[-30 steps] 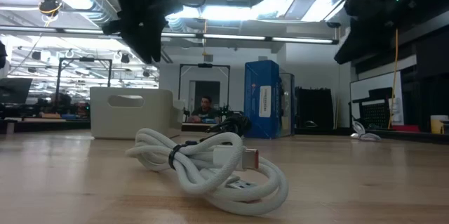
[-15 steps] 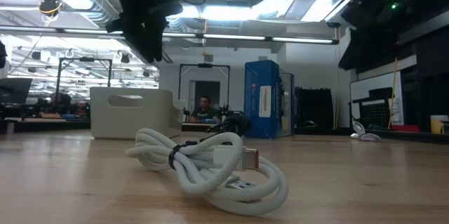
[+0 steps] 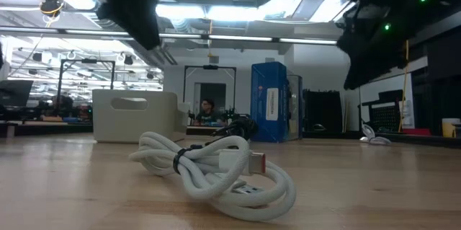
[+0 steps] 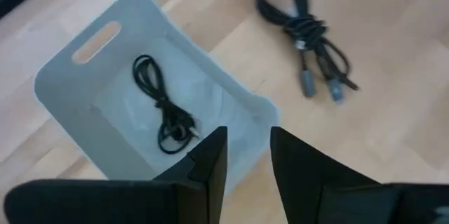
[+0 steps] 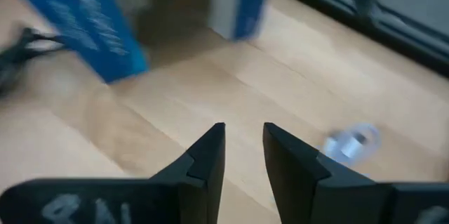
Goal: Pick and place USB-C Cables
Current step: Put the purple charger cable into the white bin
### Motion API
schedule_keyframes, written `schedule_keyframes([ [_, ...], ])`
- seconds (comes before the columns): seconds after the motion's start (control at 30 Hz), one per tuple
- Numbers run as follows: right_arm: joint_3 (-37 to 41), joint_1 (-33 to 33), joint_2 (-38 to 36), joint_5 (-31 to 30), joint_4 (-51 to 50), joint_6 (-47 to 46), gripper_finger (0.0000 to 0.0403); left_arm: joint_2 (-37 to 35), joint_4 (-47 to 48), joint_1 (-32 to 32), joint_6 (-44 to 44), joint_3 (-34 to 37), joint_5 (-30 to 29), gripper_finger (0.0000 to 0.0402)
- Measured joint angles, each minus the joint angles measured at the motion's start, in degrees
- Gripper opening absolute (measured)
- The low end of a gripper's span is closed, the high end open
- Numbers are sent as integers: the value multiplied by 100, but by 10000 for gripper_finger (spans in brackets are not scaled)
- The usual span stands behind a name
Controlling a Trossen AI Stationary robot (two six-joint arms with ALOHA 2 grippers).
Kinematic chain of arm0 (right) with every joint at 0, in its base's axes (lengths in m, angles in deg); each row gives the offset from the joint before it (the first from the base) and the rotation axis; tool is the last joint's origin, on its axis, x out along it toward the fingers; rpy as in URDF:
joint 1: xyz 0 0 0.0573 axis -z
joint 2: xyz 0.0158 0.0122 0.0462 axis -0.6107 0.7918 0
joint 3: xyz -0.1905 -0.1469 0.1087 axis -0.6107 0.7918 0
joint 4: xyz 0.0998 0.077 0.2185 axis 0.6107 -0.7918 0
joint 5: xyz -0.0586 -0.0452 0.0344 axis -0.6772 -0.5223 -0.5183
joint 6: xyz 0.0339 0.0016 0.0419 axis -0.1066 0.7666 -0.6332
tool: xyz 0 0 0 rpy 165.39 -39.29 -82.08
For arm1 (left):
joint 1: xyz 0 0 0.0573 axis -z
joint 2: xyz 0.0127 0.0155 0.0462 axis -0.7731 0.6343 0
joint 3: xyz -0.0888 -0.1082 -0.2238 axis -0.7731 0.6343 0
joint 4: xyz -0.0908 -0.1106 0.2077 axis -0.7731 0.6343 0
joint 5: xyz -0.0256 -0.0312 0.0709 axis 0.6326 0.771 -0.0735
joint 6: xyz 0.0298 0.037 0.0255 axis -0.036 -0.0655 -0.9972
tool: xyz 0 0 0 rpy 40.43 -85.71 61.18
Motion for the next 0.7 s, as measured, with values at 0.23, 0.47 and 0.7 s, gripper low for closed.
schedule_keyframes([
  [0.23, 2, 938, 303, 198, -461, -665, 102, 0, 0, 1014, 709, 0, -1060, 103],
  [0.47, 2, 1728, 890, 578, -474, -748, 102, 0, 1, 1467, 1077, 0, -2012, 103],
  [0.7, 2, 2078, 1638, 848, -435, -600, 102, 0, 0, 1517, 1089, 2, -2027, 103],
])
